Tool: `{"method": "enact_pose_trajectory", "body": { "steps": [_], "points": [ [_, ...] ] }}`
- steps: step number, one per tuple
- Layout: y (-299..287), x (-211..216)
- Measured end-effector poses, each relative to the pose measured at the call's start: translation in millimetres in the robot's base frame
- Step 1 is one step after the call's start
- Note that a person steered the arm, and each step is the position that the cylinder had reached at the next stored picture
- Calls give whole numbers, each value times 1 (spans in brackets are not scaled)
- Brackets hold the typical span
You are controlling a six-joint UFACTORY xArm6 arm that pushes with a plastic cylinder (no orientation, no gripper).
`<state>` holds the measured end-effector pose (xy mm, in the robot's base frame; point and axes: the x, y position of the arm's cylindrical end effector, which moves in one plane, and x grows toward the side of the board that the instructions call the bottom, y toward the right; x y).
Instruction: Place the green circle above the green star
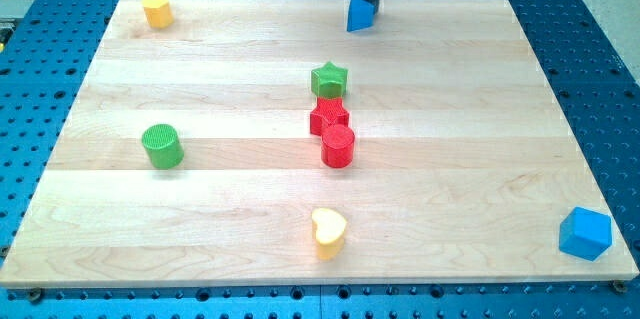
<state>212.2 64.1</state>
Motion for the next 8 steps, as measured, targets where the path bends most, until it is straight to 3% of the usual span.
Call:
{"method": "enact_pose_trajectory", "body": {
  "steps": [1, 3, 4, 8],
  "points": [
    [-48, 12],
    [-74, 14],
    [-123, 33],
    [-331, 225]
  ]
}}
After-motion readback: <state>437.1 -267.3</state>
